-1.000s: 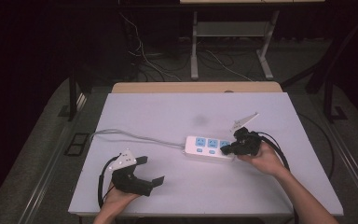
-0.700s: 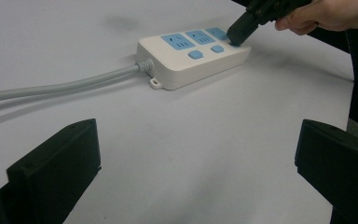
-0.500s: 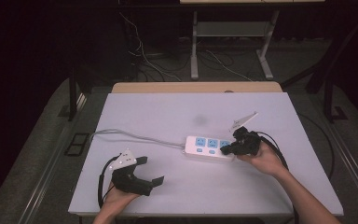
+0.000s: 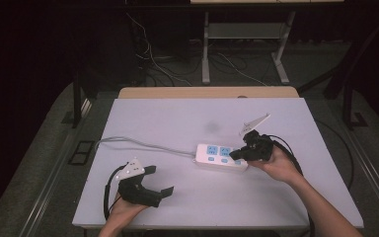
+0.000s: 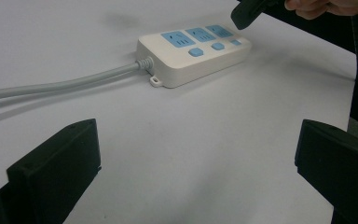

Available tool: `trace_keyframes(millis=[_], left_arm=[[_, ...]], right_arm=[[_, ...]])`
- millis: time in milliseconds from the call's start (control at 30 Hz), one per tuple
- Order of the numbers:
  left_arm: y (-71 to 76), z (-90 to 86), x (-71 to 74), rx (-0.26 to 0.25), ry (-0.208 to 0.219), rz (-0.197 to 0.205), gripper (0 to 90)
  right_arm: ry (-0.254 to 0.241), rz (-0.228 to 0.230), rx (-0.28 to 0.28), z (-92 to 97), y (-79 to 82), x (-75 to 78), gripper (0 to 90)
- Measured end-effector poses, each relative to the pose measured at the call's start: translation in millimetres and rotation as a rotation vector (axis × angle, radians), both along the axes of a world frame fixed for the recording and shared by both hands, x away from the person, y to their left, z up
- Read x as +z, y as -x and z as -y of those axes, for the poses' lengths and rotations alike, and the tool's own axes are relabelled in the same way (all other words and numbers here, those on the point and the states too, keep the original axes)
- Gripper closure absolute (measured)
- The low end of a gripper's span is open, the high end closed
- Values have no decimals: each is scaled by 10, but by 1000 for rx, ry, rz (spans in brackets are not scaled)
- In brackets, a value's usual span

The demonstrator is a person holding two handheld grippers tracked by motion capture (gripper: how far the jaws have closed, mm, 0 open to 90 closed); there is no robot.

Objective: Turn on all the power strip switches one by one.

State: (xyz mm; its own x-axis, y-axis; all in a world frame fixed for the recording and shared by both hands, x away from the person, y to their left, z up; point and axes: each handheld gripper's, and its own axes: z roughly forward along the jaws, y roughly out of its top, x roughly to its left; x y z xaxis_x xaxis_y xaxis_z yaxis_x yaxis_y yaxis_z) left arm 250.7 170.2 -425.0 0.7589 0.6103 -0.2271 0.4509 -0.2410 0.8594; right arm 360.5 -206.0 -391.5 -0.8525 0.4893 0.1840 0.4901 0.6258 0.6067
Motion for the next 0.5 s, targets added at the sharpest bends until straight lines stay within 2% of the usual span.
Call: trace_keyframes(millis=[200,500], left_arm=[[1,-5,3,0,4,3,0],[0,-9,2,1,4,2,0]], right_arm=[[8,1,18,-81,-22,29,898],[17,-6,39,-210,-68,-53,899]])
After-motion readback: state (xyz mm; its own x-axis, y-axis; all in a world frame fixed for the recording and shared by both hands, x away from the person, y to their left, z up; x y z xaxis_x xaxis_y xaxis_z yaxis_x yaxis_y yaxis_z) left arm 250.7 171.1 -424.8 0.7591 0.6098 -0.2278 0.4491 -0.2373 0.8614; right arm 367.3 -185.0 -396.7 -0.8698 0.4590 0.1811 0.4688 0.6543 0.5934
